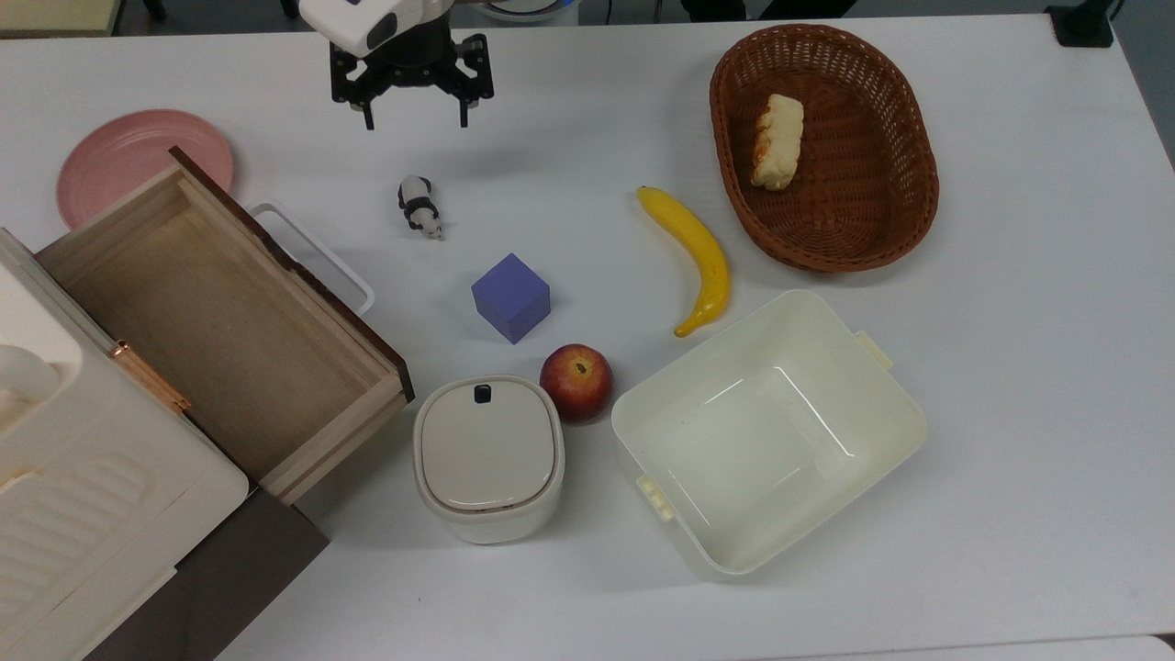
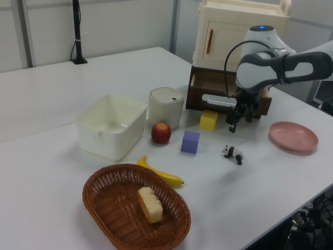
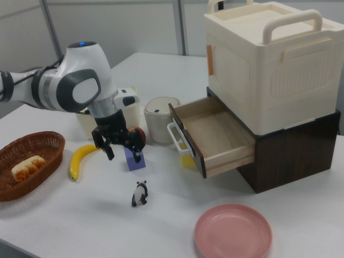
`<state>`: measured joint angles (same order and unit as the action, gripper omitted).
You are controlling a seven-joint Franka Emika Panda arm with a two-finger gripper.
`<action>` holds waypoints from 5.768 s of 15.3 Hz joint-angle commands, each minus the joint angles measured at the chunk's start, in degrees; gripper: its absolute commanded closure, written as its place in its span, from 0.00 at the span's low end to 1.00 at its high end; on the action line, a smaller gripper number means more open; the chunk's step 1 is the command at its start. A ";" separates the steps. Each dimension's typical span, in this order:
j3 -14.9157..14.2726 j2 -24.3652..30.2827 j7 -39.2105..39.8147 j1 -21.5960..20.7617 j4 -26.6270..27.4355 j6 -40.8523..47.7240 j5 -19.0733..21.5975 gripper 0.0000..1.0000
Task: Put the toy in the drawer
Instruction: 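Lower the open gripper over the black-and-white panda toy, then close the gripper on the panda toy and lift it, then carry the held panda toy over the open wooden drawer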
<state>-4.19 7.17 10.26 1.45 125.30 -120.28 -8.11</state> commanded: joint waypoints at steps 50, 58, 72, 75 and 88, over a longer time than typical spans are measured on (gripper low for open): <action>1.99 -13.33 -12.01 -1.28 -11.03 -3.14 -7.09 0.88; 2.35 -13.50 -12.98 0.39 -21.05 -2.07 0.72 0.88; 0.50 -16.31 -9.82 10.93 -31.16 -2.86 11.36 0.87; 0.50 -18.33 -9.82 12.35 -32.92 -2.95 11.72 0.87; -0.47 -25.01 -9.38 14.46 -36.36 -7.87 11.72 0.86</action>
<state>-3.92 -16.89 -1.10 16.41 89.58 -127.51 2.56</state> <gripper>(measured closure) 0.643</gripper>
